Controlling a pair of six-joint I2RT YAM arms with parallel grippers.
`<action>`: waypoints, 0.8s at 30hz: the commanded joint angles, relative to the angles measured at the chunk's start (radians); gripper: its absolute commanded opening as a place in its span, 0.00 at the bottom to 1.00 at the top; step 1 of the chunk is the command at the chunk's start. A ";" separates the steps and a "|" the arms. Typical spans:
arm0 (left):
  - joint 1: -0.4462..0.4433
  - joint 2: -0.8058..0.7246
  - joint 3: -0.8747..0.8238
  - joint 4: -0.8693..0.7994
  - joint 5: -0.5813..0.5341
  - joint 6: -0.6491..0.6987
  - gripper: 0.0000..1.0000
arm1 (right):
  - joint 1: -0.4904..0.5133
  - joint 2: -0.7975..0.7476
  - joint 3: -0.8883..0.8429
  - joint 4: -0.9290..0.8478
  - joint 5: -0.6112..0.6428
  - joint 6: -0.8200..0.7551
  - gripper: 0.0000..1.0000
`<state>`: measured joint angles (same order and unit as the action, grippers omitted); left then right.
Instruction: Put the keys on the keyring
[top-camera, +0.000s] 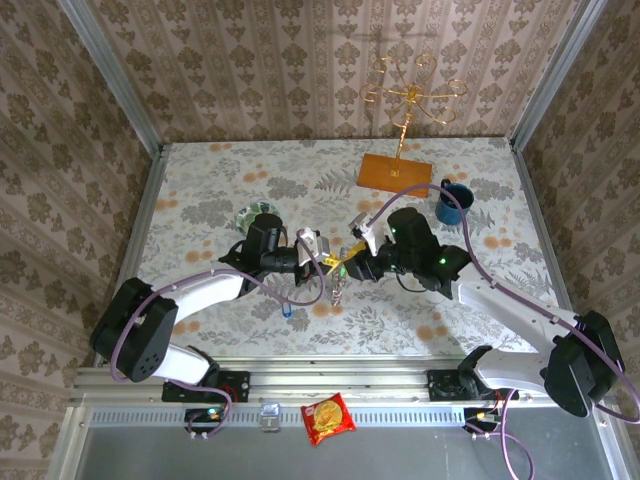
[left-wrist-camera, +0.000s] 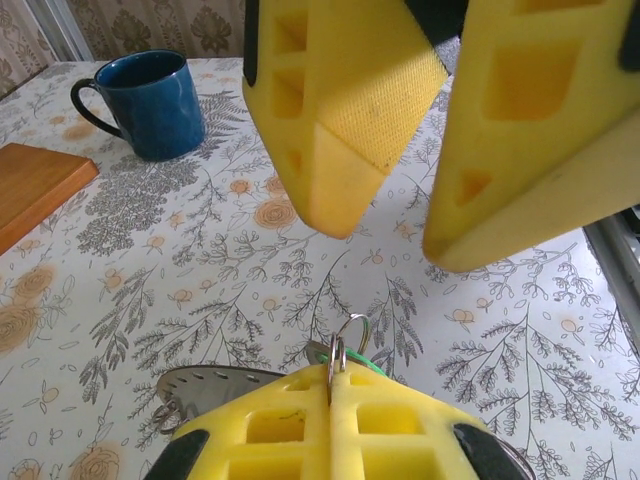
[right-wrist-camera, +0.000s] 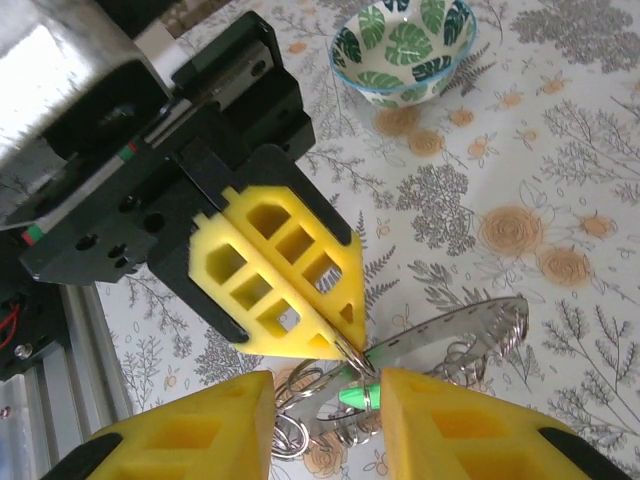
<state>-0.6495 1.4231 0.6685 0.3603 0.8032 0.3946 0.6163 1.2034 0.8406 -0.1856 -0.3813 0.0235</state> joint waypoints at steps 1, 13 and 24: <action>-0.009 -0.029 -0.011 0.016 0.014 -0.025 0.00 | 0.003 -0.008 -0.015 -0.010 0.062 0.011 0.34; -0.009 -0.026 -0.015 0.022 0.020 -0.026 0.00 | 0.004 0.063 -0.024 0.049 0.000 -0.096 0.32; -0.009 -0.028 -0.017 0.020 0.020 -0.022 0.00 | 0.003 0.095 -0.016 0.051 -0.021 -0.115 0.06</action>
<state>-0.6540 1.4181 0.6640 0.3607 0.8021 0.3870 0.6167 1.2945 0.8196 -0.1555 -0.3855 -0.0757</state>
